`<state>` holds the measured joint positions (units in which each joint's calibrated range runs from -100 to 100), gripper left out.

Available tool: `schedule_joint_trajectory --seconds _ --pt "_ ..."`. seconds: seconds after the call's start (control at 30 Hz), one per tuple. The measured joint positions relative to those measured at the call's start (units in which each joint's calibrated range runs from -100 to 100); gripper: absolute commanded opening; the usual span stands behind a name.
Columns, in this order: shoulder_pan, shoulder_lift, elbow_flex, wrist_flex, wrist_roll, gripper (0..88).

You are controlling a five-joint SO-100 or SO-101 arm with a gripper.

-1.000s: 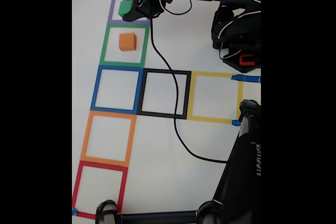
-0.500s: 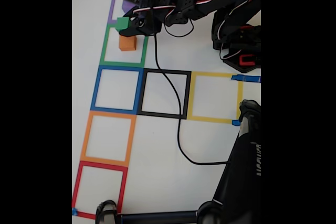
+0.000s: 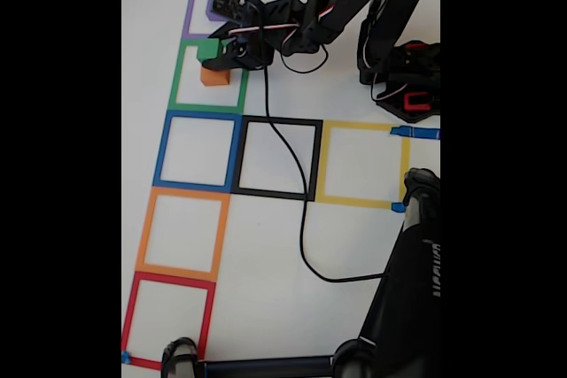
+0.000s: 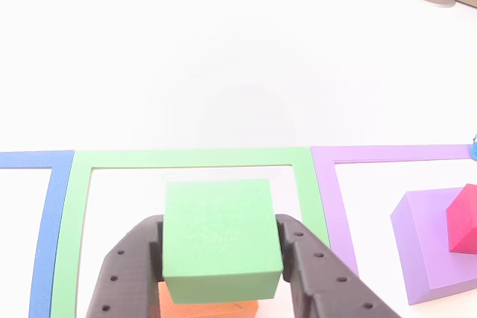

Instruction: Tower of hanoi

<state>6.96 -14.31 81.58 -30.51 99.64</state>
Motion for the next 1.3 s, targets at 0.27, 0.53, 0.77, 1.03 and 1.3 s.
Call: schedule_joint_trajectory --seconds 0.27,0.53,0.77,1.03,1.3 --pt "0.0 3.9 0.0 -4.0 0.0 1.5" --pt "0.0 7.3 -0.1 -7.6 0.0 1.9" --pt "0.0 10.1 -0.4 -9.6 0.0 4.8" --pt "0.0 11.4 -0.9 -10.6 0.0 11.9" --pt "-0.2 12.1 -1.1 -11.4 0.0 21.8"
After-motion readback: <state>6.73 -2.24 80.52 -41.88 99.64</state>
